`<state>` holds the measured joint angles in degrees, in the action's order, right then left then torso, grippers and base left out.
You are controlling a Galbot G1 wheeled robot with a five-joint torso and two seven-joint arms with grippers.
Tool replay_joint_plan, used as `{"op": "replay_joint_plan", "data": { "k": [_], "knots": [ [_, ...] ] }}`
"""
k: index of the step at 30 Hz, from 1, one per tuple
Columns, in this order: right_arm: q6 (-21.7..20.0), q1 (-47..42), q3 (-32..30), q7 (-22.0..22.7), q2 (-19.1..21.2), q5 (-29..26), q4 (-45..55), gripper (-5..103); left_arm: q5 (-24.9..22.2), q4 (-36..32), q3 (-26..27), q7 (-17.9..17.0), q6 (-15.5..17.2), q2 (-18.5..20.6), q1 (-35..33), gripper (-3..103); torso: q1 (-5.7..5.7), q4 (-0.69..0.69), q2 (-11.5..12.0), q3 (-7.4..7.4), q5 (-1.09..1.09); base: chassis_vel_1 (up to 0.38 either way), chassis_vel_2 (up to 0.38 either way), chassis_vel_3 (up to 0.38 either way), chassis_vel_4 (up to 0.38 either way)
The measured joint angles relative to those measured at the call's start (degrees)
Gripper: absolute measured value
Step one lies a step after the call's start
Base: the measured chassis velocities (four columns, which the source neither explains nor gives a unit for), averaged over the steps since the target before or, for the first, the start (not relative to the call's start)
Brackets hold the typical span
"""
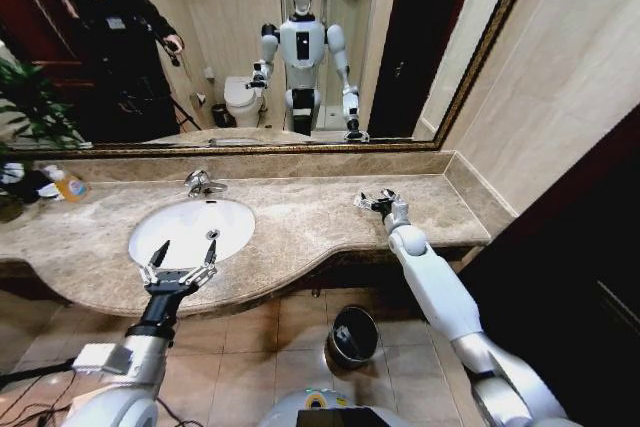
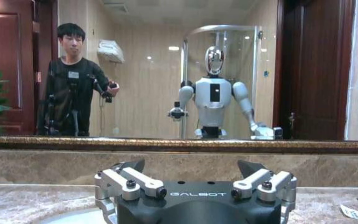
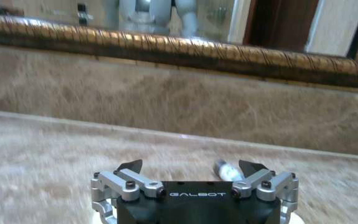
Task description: Pick up the trash from the sink and place it in the trash bin.
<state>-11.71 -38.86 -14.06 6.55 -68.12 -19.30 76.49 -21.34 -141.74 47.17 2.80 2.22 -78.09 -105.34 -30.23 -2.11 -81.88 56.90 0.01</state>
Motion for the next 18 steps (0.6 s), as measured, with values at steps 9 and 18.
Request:
{"op": "replay_joint_plan", "data": {
  "k": [9, 18],
  "knots": [
    [-0.8, -1.8, -0.1, 0.1, 2.4, -0.8, 1.0, 103, 0.0, 0.0, 0.0, 0.0, 0.0, 0.0, 0.0, 100, 0.0, 0.0, 0.0, 0.0, 0.0, 0.0, 0.0, 0.0, 0.0],
    [-2.0, -3.6, -0.5, 0.0, 2.7, -1.8, 2.7, 79, 0.0, 0.0, 0.0, 0.0, 0.0, 0.0, 0.0, 100, 0.0, 0.0, 0.0, 0.0, -0.01, 0.0, 0.0, 0.0, 0.0]
  ]
}}
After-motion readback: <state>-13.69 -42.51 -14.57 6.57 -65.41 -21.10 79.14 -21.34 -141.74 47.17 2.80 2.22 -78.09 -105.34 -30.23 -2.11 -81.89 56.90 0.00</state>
